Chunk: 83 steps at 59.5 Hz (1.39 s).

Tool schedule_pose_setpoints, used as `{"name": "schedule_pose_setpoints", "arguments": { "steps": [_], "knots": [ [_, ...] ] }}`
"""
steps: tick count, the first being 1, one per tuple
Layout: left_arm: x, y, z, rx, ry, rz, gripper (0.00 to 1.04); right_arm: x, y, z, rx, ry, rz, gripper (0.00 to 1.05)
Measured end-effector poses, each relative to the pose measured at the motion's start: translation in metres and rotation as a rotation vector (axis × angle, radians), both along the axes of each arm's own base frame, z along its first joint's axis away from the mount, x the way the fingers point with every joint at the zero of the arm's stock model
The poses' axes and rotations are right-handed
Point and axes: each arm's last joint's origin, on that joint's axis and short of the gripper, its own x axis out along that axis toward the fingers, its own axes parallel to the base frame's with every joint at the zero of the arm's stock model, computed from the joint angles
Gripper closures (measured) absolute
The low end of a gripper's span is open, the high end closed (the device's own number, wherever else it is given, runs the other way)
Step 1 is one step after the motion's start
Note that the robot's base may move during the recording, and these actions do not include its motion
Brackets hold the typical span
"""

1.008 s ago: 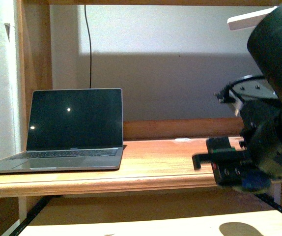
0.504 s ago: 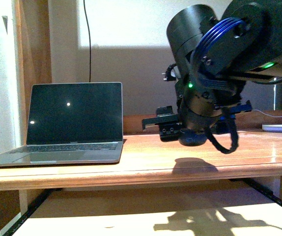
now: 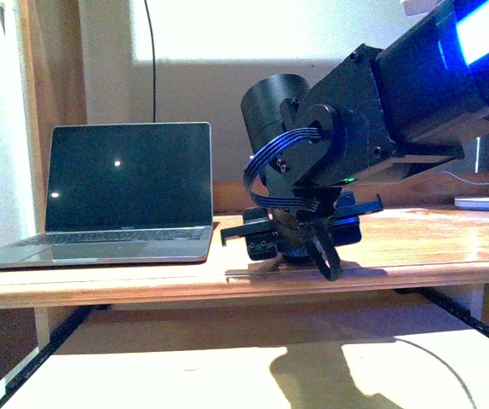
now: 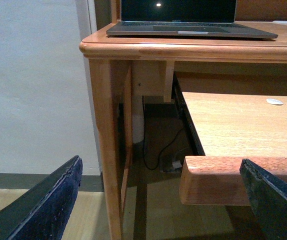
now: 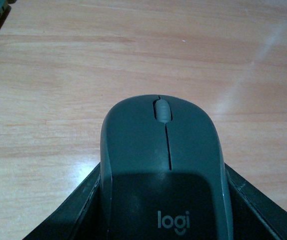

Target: Place mouse

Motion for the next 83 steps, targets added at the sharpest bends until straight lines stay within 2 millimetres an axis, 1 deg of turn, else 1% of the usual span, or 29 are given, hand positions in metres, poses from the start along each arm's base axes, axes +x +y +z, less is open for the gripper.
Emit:
{"name": "schedule_pose_setpoints", "arguments": {
  "steps": [3, 5, 8, 10, 13, 14, 19, 22, 27, 31, 35, 41, 42, 45, 46, 49, 51, 54, 56, 62, 70, 73, 80, 83],
  "knots": [
    [0.000, 0.000, 0.000, 0.000, 0.000, 0.000, 0.08, 0.001, 0.001, 0.001, 0.001, -0.002, -0.001, 0.49],
    [0.000, 0.000, 0.000, 0.000, 0.000, 0.000, 0.08, 0.001, 0.001, 0.001, 0.003, -0.005, -0.001, 0.47],
    [0.000, 0.000, 0.000, 0.000, 0.000, 0.000, 0.08, 0.002, 0.001, 0.002, 0.012, -0.014, 0.001, 0.37],
    [0.000, 0.000, 0.000, 0.000, 0.000, 0.000, 0.08, 0.002, 0.002, 0.002, 0.017, -0.018, 0.005, 0.34],
    [0.000, 0.000, 0.000, 0.000, 0.000, 0.000, 0.08, 0.002, 0.002, 0.003, 0.035, -0.030, 0.019, 0.25],
    [0.000, 0.000, 0.000, 0.000, 0.000, 0.000, 0.08, 0.002, 0.002, 0.003, 0.036, -0.032, 0.019, 0.25],
    [0.000, 0.000, 0.000, 0.000, 0.000, 0.000, 0.08, 0.000, 0.000, 0.003, 0.071, -0.057, 0.047, 0.11],
    [0.000, 0.000, 0.000, 0.000, 0.000, 0.000, 0.08, -0.002, -0.003, 0.003, 0.093, -0.068, 0.061, 0.06],
    [0.000, 0.000, 0.000, 0.000, 0.000, 0.000, 0.08, -0.009, -0.013, 0.009, 0.137, -0.089, 0.092, 0.07],
    [0.000, 0.000, 0.000, 0.000, 0.000, 0.000, 0.08, -0.016, -0.028, 0.018, 0.188, -0.115, 0.115, 0.07],
    [0.000, 0.000, 0.000, 0.000, 0.000, 0.000, 0.08, -0.027, -0.048, 0.030, 0.247, -0.151, 0.146, 0.07],
    [0.000, 0.000, 0.000, 0.000, 0.000, 0.000, 0.08, -0.048, -0.086, 0.047, 0.323, -0.217, 0.198, 0.07],
    [0.000, 0.000, 0.000, 0.000, 0.000, 0.000, 0.08, -0.053, -0.094, 0.050, 0.335, -0.233, 0.211, 0.07],
    [0.000, 0.000, 0.000, 0.000, 0.000, 0.000, 0.08, -0.064, -0.112, 0.053, 0.353, -0.263, 0.239, 0.07],
    [0.000, 0.000, 0.000, 0.000, 0.000, 0.000, 0.08, -0.070, -0.121, 0.054, 0.361, -0.275, 0.254, 0.07],
    [0.000, 0.000, 0.000, 0.000, 0.000, 0.000, 0.08, -0.082, -0.137, 0.052, 0.369, -0.286, 0.283, 0.07],
    [0.000, 0.000, 0.000, 0.000, 0.000, 0.000, 0.08, -0.094, -0.152, 0.047, 0.374, -0.289, 0.315, 0.07],
    [0.000, 0.000, 0.000, 0.000, 0.000, 0.000, 0.08, -0.105, -0.166, 0.039, 0.375, -0.288, 0.354, 0.07],
    [0.000, 0.000, 0.000, 0.000, 0.000, 0.000, 0.08, -0.115, -0.178, 0.030, 0.368, -0.283, 0.390, 0.07],
    [0.000, 0.000, 0.000, 0.000, 0.000, 0.000, 0.08, -0.141, -0.202, 0.001, 0.342, -0.247, 0.508, 0.07],
    [0.000, 0.000, 0.000, 0.000, 0.000, 0.000, 0.08, -0.170, -0.227, -0.037, 0.304, -0.193, 0.621, 0.07],
    [0.000, 0.000, 0.000, 0.000, 0.000, 0.000, 0.08, -0.180, -0.237, -0.055, 0.293, -0.161, 0.666, 0.07],
    [0.000, 0.000, 0.000, 0.000, 0.000, 0.000, 0.08, -0.196, -0.250, -0.082, 0.283, -0.101, 0.733, 0.07],
    [0.000, 0.000, 0.000, 0.000, 0.000, 0.000, 0.08, -0.202, -0.253, -0.091, 0.284, -0.078, 0.759, 0.07]
  ]
}}
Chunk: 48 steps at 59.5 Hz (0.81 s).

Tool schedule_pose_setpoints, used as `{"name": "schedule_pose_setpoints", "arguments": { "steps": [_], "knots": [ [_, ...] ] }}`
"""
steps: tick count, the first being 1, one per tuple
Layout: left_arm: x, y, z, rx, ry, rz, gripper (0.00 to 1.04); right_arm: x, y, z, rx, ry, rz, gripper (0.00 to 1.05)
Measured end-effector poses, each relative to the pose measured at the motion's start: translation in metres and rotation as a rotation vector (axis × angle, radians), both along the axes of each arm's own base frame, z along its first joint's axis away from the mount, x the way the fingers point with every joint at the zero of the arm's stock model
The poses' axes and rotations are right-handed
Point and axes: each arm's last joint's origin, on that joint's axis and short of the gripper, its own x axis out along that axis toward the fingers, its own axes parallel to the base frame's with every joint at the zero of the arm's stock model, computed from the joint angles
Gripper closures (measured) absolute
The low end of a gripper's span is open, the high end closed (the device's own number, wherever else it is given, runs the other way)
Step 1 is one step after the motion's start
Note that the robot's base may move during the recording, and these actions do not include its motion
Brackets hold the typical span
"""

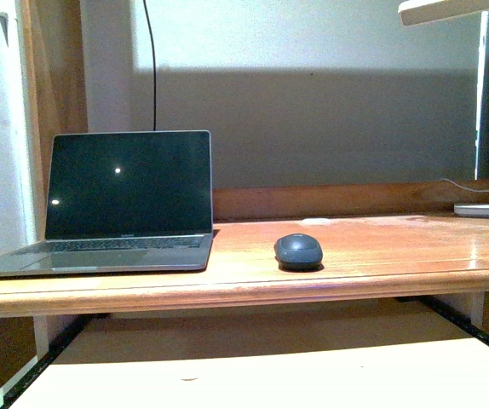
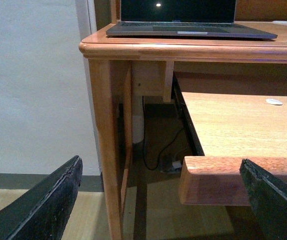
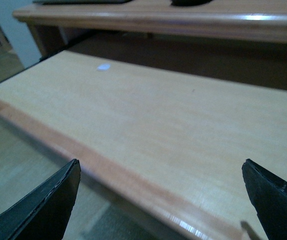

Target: Place mouse

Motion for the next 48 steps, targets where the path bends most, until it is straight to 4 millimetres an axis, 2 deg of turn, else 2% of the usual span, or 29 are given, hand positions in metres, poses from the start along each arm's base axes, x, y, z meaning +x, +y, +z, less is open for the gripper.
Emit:
{"name": "schedule_pose_setpoints", "arguments": {
  "steps": [12, 20, 30, 38, 48],
  "knots": [
    [0.000, 0.000, 0.000, 0.000, 0.000, 0.000, 0.08, -0.019, -0.006, -0.026, -0.019, 0.050, 0.137, 0.07],
    [0.000, 0.000, 0.000, 0.000, 0.000, 0.000, 0.08, -0.022, -0.005, -0.040, -0.066, 0.060, 0.141, 0.07],
    [0.000, 0.000, 0.000, 0.000, 0.000, 0.000, 0.08, -0.011, 0.008, -0.047, -0.101, 0.017, 0.095, 0.07],
    [0.000, 0.000, 0.000, 0.000, 0.000, 0.000, 0.08, 0.005, 0.027, -0.049, -0.100, 0.002, 0.052, 0.07],
    [0.000, 0.000, 0.000, 0.000, 0.000, 0.000, 0.08, 0.035, 0.052, -0.048, -0.107, -0.010, -0.051, 0.07]
  ]
}}
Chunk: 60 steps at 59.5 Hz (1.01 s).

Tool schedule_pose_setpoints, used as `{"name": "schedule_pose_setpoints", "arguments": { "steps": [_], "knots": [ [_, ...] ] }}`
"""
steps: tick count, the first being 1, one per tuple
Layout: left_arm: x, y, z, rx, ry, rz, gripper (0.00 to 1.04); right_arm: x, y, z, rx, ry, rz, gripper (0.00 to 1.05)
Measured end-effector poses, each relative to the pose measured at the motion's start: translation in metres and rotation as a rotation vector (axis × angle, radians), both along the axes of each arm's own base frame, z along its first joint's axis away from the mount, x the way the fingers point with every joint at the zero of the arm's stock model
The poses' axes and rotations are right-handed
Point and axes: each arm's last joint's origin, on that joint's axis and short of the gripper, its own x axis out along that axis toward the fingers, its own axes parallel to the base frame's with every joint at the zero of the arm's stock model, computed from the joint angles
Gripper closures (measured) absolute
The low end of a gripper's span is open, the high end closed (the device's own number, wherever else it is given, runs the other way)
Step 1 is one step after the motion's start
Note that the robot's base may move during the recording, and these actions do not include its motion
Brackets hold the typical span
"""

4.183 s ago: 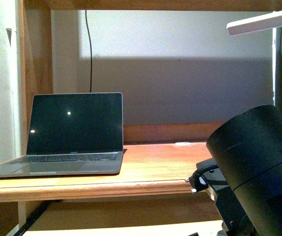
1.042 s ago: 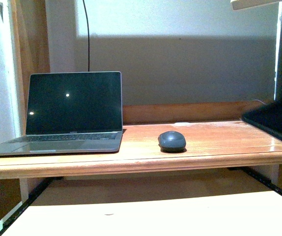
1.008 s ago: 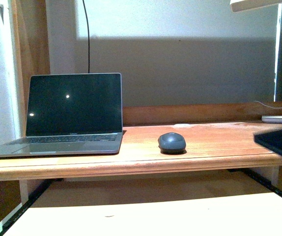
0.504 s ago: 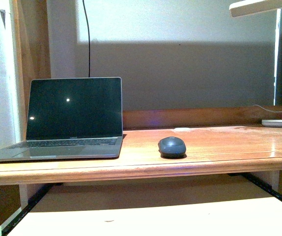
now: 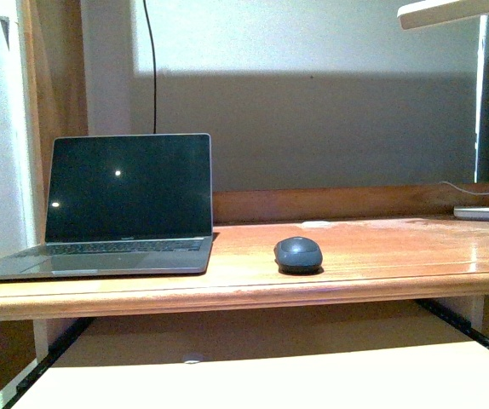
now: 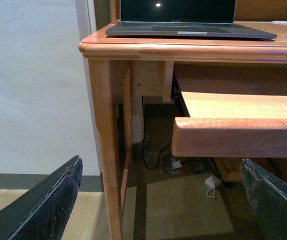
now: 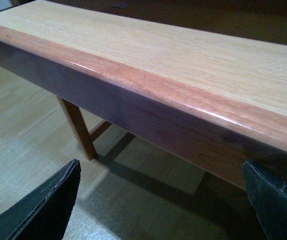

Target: Place mouse

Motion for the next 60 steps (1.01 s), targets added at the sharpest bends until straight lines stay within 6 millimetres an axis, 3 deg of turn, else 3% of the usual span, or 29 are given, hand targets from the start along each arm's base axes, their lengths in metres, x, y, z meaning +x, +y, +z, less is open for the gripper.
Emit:
{"name": "schedule_pose_setpoints", "arguments": {
  "steps": [20, 39, 48, 60],
  "knots": [
    [0.000, 0.000, 0.000, 0.000, 0.000, 0.000, 0.08, 0.060, 0.065, -0.001, -0.017, -0.010, -0.169, 0.07],
    [0.000, 0.000, 0.000, 0.000, 0.000, 0.000, 0.08, 0.102, 0.113, 0.002, 0.008, -0.030, -0.327, 0.07],
    [0.000, 0.000, 0.000, 0.000, 0.000, 0.000, 0.08, 0.105, 0.126, 0.001, 0.028, -0.018, -0.436, 0.07],
    [0.000, 0.000, 0.000, 0.000, 0.000, 0.000, 0.08, 0.102, 0.120, 0.005, 0.085, 0.003, -0.417, 0.07]
  ]
}}
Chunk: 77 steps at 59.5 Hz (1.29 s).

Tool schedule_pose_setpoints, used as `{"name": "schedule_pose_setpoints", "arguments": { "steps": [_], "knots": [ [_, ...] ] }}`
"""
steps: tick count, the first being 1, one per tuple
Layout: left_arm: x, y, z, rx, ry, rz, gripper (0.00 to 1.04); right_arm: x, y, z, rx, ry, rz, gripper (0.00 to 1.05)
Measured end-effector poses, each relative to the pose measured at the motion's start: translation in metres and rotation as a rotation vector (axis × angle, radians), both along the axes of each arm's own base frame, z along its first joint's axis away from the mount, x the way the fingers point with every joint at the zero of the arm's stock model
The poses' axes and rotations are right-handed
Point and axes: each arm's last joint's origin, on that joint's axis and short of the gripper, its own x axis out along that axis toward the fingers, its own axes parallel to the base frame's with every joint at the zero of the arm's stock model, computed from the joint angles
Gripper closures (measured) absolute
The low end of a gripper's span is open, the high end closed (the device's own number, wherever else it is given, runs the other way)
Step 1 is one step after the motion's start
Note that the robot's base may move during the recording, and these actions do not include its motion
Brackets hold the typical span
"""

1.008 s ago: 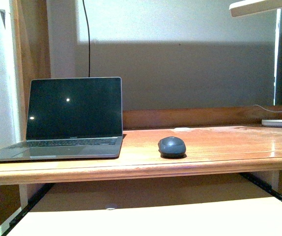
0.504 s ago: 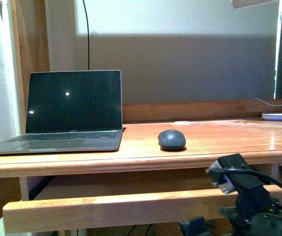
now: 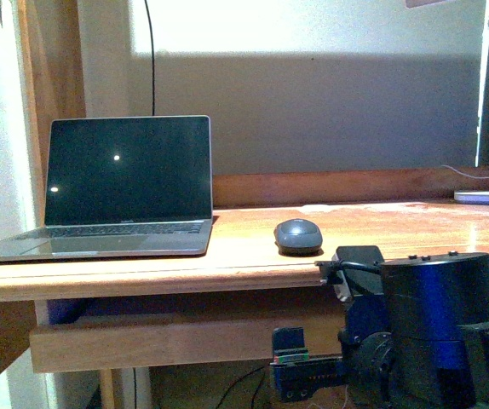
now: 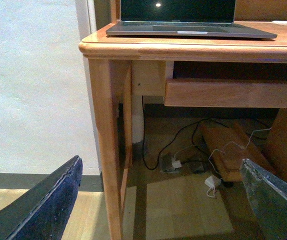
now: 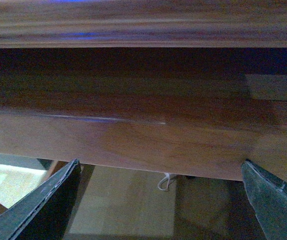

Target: Place mouse

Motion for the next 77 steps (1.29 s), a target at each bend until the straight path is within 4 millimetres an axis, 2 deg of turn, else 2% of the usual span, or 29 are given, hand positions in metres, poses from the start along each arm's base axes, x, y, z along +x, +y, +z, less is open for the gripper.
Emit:
{"name": "schedule_pose_setpoints", "arguments": {
  "steps": [4, 12, 20, 28, 37, 44, 54, 60, 74, 77],
  "knots": [
    [0.000, 0.000, 0.000, 0.000, 0.000, 0.000, 0.08, -0.006, -0.011, 0.002, 0.025, 0.004, -0.003, 0.07],
    [0.000, 0.000, 0.000, 0.000, 0.000, 0.000, 0.08, -0.035, -0.040, 0.015, 0.100, -0.011, 0.019, 0.07],
    [0.000, 0.000, 0.000, 0.000, 0.000, 0.000, 0.08, -0.083, -0.072, 0.028, 0.189, -0.029, 0.082, 0.07],
    [0.000, 0.000, 0.000, 0.000, 0.000, 0.000, 0.08, -0.128, -0.101, 0.028, 0.246, -0.002, 0.122, 0.07],
    [0.000, 0.000, 0.000, 0.000, 0.000, 0.000, 0.08, -0.168, -0.131, 0.028, 0.338, 0.011, 0.130, 0.07],
    [0.000, 0.000, 0.000, 0.000, 0.000, 0.000, 0.08, -0.193, -0.142, 0.025, 0.406, 0.019, 0.153, 0.07],
    [0.000, 0.000, 0.000, 0.000, 0.000, 0.000, 0.08, -0.223, -0.148, 0.011, 0.456, 0.032, 0.141, 0.07],
    [0.000, 0.000, 0.000, 0.000, 0.000, 0.000, 0.08, -0.244, -0.145, 0.017, 0.452, -0.047, 0.172, 0.07],
    [0.000, 0.000, 0.000, 0.000, 0.000, 0.000, 0.08, -0.246, -0.139, 0.020, 0.453, -0.081, 0.240, 0.07],
    [0.000, 0.000, 0.000, 0.000, 0.000, 0.000, 0.08, -0.246, -0.137, 0.021, 0.419, -0.125, 0.159, 0.14]
  ]
}}
